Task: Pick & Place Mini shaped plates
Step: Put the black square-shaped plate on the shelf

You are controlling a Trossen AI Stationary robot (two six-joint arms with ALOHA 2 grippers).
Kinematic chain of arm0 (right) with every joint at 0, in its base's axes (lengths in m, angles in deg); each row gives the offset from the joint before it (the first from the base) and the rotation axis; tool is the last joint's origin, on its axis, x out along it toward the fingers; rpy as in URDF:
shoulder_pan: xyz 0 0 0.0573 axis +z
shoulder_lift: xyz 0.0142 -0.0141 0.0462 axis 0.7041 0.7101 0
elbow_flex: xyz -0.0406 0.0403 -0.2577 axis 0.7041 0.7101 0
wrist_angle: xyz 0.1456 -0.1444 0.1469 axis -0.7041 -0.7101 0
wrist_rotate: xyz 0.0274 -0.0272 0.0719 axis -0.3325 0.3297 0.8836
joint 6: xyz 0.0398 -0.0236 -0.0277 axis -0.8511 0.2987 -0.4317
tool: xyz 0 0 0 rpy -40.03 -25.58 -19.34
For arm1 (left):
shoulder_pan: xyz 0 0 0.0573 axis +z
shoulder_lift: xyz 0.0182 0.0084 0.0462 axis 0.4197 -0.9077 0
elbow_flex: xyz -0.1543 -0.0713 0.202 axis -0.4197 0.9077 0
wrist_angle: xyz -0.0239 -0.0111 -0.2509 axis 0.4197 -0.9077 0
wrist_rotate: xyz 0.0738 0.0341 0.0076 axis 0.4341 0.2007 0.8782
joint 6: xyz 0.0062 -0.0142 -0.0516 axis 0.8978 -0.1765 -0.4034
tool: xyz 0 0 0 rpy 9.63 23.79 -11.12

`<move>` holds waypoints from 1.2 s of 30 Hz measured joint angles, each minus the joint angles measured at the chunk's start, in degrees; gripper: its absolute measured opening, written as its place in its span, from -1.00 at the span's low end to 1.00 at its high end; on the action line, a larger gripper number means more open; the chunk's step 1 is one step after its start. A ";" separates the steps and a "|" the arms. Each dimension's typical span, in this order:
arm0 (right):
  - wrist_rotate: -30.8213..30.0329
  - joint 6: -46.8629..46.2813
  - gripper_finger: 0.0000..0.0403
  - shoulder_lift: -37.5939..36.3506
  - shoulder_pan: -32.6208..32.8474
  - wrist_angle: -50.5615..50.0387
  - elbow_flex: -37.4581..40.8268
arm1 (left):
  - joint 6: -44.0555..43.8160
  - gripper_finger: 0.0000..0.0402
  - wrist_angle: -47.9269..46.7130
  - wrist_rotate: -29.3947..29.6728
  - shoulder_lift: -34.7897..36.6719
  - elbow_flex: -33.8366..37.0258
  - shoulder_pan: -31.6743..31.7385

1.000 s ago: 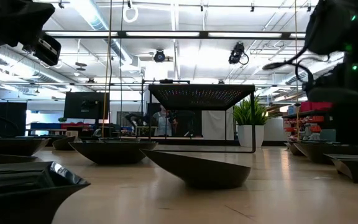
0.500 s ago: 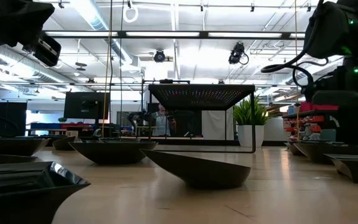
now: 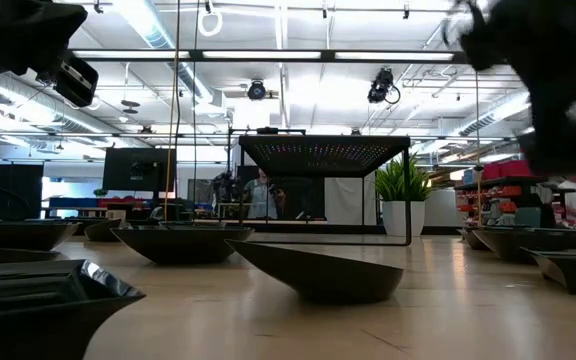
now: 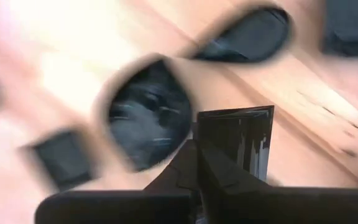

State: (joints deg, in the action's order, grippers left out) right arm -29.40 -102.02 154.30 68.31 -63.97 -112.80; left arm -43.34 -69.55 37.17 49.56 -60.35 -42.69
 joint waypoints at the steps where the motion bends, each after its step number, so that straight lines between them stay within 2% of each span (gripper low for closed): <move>1: -0.73 1.29 -0.99 0.00 -0.05 0.11 -2.42 | 0.00 -0.94 -0.02 0.00 -0.02 0.00 0.00; 4: -4.78 7.62 -0.99 0.88 -0.78 1.69 -9.86 | 0.00 -0.94 -0.04 0.00 0.00 0.00 0.02; 9: -12.18 28.88 -0.99 6.32 -4.04 8.80 -23.04 | 0.09 -0.94 -0.48 0.84 -0.02 0.00 0.02; 13: -13.35 46.55 -1.00 12.97 -9.07 12.20 -32.85 | 0.09 -0.94 -1.27 1.73 -0.02 0.00 0.02; 17: -13.57 60.28 -1.00 19.39 -15.48 9.93 -39.90 | 0.11 -0.94 -1.29 1.73 -0.02 0.00 0.02; 22: -13.74 75.04 -0.96 25.12 -22.41 8.03 -42.28 | 0.11 -0.94 -1.31 1.73 -0.02 0.00 0.02; 25: -13.71 80.47 -0.96 27.73 -25.85 5.90 -42.28 | 0.09 -0.94 -1.37 1.71 0.00 0.00 0.02; 30: -13.52 86.17 -0.95 30.37 -29.27 4.13 -42.28 | 0.04 -0.94 -2.34 1.59 -0.02 0.00 0.02; 36: -13.92 87.64 -0.95 30.86 -30.66 3.12 -42.28 | -0.30 -0.94 -3.69 1.47 -0.02 0.00 0.00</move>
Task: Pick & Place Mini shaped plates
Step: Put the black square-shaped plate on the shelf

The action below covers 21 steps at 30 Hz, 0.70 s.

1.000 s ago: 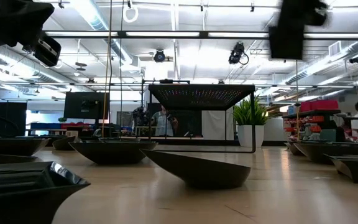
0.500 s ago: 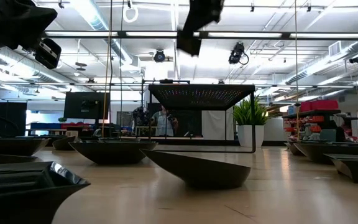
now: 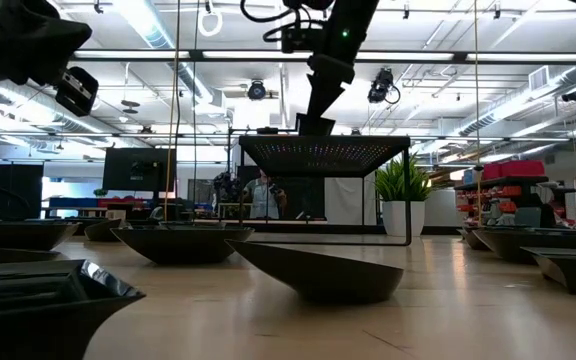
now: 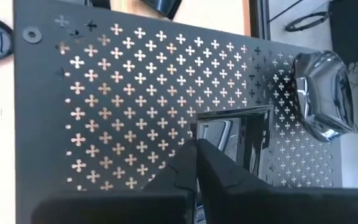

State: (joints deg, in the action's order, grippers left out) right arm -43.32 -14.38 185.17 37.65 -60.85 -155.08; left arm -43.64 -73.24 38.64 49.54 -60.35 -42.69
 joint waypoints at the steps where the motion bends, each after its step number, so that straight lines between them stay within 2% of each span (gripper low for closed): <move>1: 0.00 -0.06 -0.95 0.00 -0.08 -0.31 0.00 | -0.06 -0.94 -0.01 -0.20 0.00 0.00 0.00; 9: -0.13 -0.01 -0.95 0.64 -0.09 -1.88 0.87 | -0.14 -0.94 -0.18 -0.38 0.00 0.00 0.00; 21: -2.17 -0.41 -0.94 0.63 -0.09 0.93 5.29 | -0.16 -0.94 -0.13 -0.40 0.00 0.00 0.00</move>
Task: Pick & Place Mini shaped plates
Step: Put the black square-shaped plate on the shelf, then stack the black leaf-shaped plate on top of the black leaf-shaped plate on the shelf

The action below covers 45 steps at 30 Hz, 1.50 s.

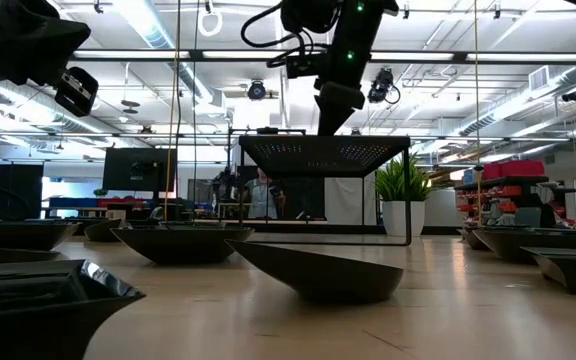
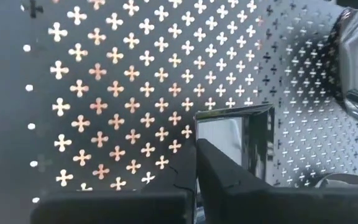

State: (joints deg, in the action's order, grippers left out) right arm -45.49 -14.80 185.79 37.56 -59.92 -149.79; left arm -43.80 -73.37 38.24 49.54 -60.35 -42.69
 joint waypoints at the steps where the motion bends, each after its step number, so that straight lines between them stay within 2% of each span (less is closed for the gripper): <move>1: -0.35 -0.47 -0.94 -0.02 0.02 0.31 0.00 | 0.00 -0.94 0.00 0.00 0.00 0.00 0.00; 6: -0.45 -0.69 -0.85 -0.02 0.04 1.22 0.00 | -0.02 -0.94 0.01 0.00 0.01 0.00 0.00; 18: -0.47 -1.43 -0.41 -1.47 1.40 1.53 0.00 | -0.04 -0.94 0.02 0.00 0.00 0.00 0.00; 21: -0.41 -4.25 -0.38 -3.75 3.22 2.95 0.00 | -0.04 -0.94 0.02 0.00 0.00 0.00 0.00; 25: -0.38 -12.40 -0.38 -7.11 6.38 6.04 0.00 | -0.04 -0.94 0.02 0.00 0.00 0.00 0.00; 31: -0.36 -20.87 -0.39 -10.05 14.21 14.50 0.00 | 0.29 -0.97 0.76 -1.21 0.00 0.00 -2.03; 36: -0.39 -21.34 -0.45 -9.26 21.35 25.74 1.03 | 3.80 -0.98 3.82 3.08 0.00 0.00 -5.51; 41: -0.28 -22.19 -0.53 -9.05 26.99 41.26 9.89 | 6.88 -0.99 4.37 8.81 -2.66 -0.11 -9.20; 45: -0.32 -26.23 -0.58 -9.02 29.54 50.52 17.87 | 6.73 -0.99 3.76 12.83 -9.21 -2.84 -11.78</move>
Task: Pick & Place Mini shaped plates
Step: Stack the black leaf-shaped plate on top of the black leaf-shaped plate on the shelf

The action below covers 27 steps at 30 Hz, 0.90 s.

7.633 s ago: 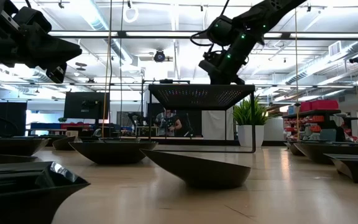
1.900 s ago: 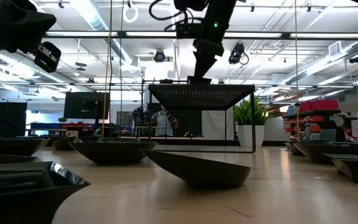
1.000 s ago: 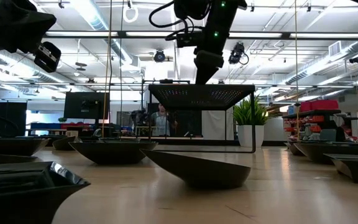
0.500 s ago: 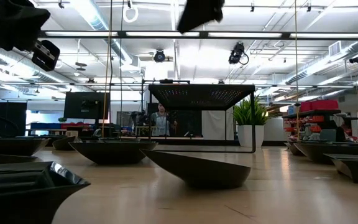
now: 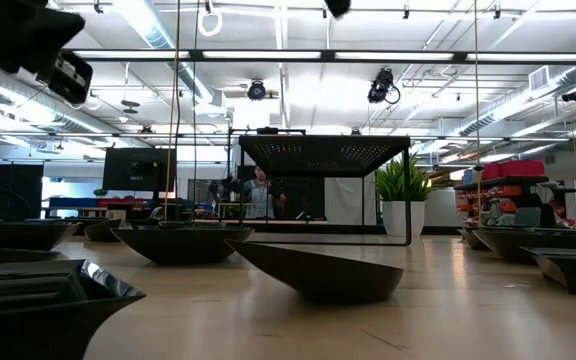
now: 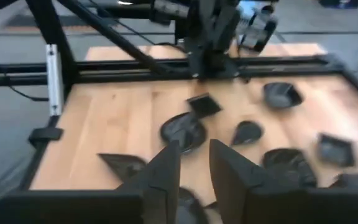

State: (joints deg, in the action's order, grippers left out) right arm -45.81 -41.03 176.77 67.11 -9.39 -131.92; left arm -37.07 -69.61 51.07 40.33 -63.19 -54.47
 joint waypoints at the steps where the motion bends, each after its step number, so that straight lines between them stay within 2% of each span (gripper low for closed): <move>1: -0.03 -2.04 -0.59 0.00 0.37 2.72 2.07 | 0.07 -0.99 -0.05 0.88 -2.12 -1.30 -0.61; 3: -0.04 -6.15 -0.62 0.00 0.78 7.24 6.19 | 0.30 -0.99 -3.60 2.84 -6.96 -4.84 -1.76; 7: -0.20 -10.79 -0.67 0.04 0.96 16.26 12.22 | -0.02 -0.99 -18.01 5.09 -17.99 -14.15 -3.36; 10: -1.61 -11.59 -0.70 0.04 0.96 20.87 15.63 | -0.18 -0.98 -27.43 1.12 -26.23 -19.65 -4.28; 12: -3.04 -11.01 -0.72 0.04 0.96 23.41 16.53 | -0.22 -0.94 -31.86 -4.53 -30.88 -21.68 -4.54; 16: -3.63 -10.14 -0.75 0.00 0.96 23.73 17.12 | -2.62 -0.89 -32.55 -14.60 -38.43 -22.45 -4.76; 19: -3.71 -9.39 -0.75 0.00 0.96 24.43 17.12 | -3.15 -0.83 -33.29 -17.60 -42.76 -22.45 -5.00; 24: -3.79 -8.98 -0.75 0.00 0.96 24.36 17.12 | 2.53 -0.59 -33.58 -19.09 -47.61 -22.45 -7.76; 27: -5.25 -8.97 -0.75 0.00 0.96 24.36 17.12 | 6.18 -0.39 -33.57 -15.50 -49.99 -22.45 -9.93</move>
State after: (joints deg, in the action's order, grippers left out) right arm -51.06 -50.00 176.77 68.07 14.97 -114.79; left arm -30.88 -103.18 35.57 -9.66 -85.64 -64.39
